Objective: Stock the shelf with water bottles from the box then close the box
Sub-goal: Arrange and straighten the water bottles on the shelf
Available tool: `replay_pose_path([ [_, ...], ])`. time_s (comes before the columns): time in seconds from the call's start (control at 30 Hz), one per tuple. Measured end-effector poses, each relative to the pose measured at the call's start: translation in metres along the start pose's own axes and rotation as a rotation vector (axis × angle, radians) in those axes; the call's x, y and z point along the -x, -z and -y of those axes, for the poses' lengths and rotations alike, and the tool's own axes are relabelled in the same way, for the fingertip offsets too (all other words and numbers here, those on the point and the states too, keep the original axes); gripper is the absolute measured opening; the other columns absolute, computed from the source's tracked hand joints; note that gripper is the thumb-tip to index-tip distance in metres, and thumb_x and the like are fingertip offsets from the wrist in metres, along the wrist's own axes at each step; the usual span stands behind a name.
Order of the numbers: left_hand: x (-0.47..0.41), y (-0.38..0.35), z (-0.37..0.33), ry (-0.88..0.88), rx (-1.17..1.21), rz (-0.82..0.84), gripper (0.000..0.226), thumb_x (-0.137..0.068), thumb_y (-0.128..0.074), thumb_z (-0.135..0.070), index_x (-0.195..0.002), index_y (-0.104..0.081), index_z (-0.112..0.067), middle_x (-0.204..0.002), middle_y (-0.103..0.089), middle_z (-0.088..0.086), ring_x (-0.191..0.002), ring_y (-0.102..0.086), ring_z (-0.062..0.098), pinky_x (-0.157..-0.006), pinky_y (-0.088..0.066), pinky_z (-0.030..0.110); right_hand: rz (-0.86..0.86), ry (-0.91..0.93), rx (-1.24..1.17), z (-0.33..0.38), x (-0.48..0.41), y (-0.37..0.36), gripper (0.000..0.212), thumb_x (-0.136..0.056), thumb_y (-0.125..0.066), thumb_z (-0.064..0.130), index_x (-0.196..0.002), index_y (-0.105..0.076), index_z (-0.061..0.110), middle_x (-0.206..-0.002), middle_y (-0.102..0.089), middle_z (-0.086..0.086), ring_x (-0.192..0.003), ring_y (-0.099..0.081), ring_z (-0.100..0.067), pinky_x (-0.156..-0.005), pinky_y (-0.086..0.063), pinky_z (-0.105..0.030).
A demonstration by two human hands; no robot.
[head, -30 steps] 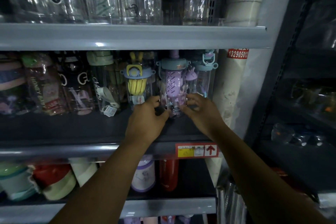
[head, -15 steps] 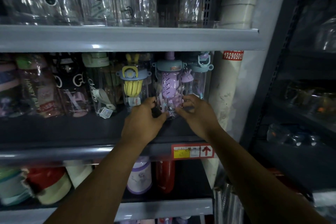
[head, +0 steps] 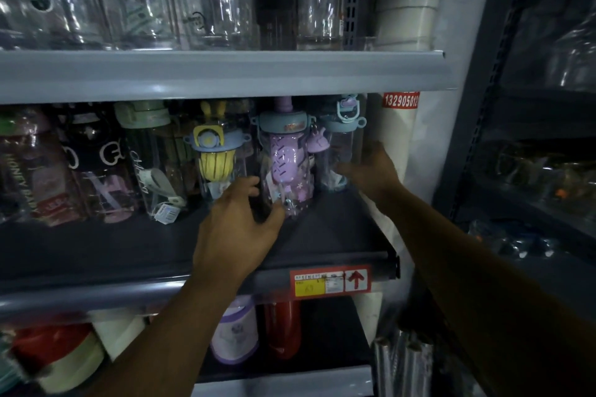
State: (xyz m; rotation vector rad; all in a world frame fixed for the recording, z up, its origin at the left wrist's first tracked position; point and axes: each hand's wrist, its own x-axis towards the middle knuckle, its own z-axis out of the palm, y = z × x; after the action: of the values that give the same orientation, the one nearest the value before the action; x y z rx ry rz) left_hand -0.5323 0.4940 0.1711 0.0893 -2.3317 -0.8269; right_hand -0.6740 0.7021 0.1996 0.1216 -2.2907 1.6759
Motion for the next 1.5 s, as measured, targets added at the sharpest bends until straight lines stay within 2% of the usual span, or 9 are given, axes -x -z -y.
replay_pose_path([
  [0.07,-0.001,-0.001,0.0,-0.003,0.001,-0.003,0.054,-0.088,-0.069,-0.056,-0.132,-0.055,-0.029,-0.125,-0.067,-0.009,-0.102,-0.068,0.017,-0.087,-0.058,0.041,0.056,-0.024,0.004,-0.009,-0.006,-0.007,0.08,-0.067,-0.087,0.03,-0.138,-0.051,0.017,-0.128,-0.063,-0.003,-0.112,-0.063,-0.025,-0.095,-0.055,-0.042],
  [0.13,-0.001,-0.001,0.001,0.0,-0.01,0.003,0.051,-0.087,-0.068,-0.057,-0.129,-0.056,-0.031,-0.123,-0.067,-0.009,-0.098,-0.068,0.016,-0.085,-0.059,0.042,0.093,-0.016,0.023,-0.017,-0.01,-0.014,0.073,-0.068,-0.084,0.032,-0.134,-0.056,0.016,-0.124,-0.066,-0.004,-0.112,-0.064,-0.026,-0.096,-0.055,-0.045],
  [0.23,-0.002,-0.001,0.001,0.013,-0.015,0.009,0.048,-0.086,-0.068,-0.058,-0.125,-0.056,-0.032,-0.121,-0.067,-0.011,-0.095,-0.068,0.016,-0.084,-0.058,0.042,0.085,0.049,0.08,-0.02,-0.01,-0.018,0.056,-0.076,-0.083,0.028,-0.126,-0.061,0.015,-0.114,-0.069,-0.001,-0.103,-0.067,-0.021,-0.077,-0.053,-0.028],
  [0.47,-0.001,-0.003,0.0,0.017,-0.027,0.009,0.05,-0.084,-0.064,-0.065,-0.124,-0.053,-0.037,-0.12,-0.068,-0.013,-0.095,-0.069,0.015,-0.085,-0.059,0.043,0.036,0.103,0.127,-0.025,-0.008,-0.02,0.058,-0.083,-0.082,0.026,-0.13,-0.053,0.01,-0.115,-0.066,0.001,-0.095,-0.059,-0.012,-0.063,-0.039,-0.014],
  [0.73,-0.001,-0.004,-0.001,0.037,-0.068,0.017,0.051,-0.083,-0.063,-0.068,-0.123,-0.053,-0.038,-0.122,-0.066,-0.015,-0.098,-0.07,0.016,-0.085,-0.059,0.042,0.015,0.141,0.167,-0.027,-0.004,-0.024,0.064,-0.084,-0.081,0.034,-0.135,-0.05,0.01,-0.128,-0.066,-0.005,-0.115,-0.064,-0.024,-0.086,-0.045,-0.027],
  [1.03,-0.001,-0.004,0.002,0.031,-0.07,0.032,0.057,-0.083,-0.06,-0.068,-0.128,-0.055,-0.033,-0.122,-0.067,-0.014,-0.102,-0.069,0.016,-0.087,-0.058,0.043,0.033,0.12,0.241,-0.028,-0.005,-0.023,0.062,-0.084,-0.08,0.039,-0.132,-0.053,0.011,-0.125,-0.067,-0.006,-0.112,-0.064,-0.026,-0.089,-0.047,-0.029],
  [1.23,0.0,-0.003,-0.001,0.009,-0.071,-0.016,0.05,-0.088,-0.066,-0.057,-0.126,-0.057,-0.026,-0.126,-0.057,-0.004,-0.104,-0.065,0.022,-0.088,-0.056,0.044,0.065,0.105,0.357,-0.029,0.003,-0.016,0.052,-0.086,-0.072,0.051,-0.124,-0.063,0.017,-0.114,-0.069,0.001,-0.098,-0.066,-0.015,-0.073,-0.044,-0.019],
  [1.37,0.007,0.001,-0.003,-0.025,0.019,-0.076,0.037,-0.089,-0.068,-0.046,-0.118,-0.061,-0.023,-0.117,-0.06,-0.005,-0.099,-0.064,0.018,-0.084,-0.056,0.042,0.107,0.116,0.419,-0.023,0.025,-0.004,0.027,-0.094,-0.069,0.039,-0.111,-0.063,0.019,-0.091,-0.059,0.01,-0.074,-0.056,-0.001,-0.058,-0.034,-0.009],
  [1.5,0.01,0.006,-0.004,-0.069,0.072,-0.053,0.025,-0.09,-0.068,-0.042,-0.109,-0.06,-0.027,-0.099,-0.065,-0.014,-0.084,-0.065,0.009,-0.076,-0.058,0.039,0.144,0.123,0.477,-0.014,0.051,0.011,0.019,-0.095,-0.067,0.038,-0.1,-0.069,0.02,-0.09,-0.066,0.009,-0.081,-0.063,-0.004,-0.06,-0.04,-0.015],
])
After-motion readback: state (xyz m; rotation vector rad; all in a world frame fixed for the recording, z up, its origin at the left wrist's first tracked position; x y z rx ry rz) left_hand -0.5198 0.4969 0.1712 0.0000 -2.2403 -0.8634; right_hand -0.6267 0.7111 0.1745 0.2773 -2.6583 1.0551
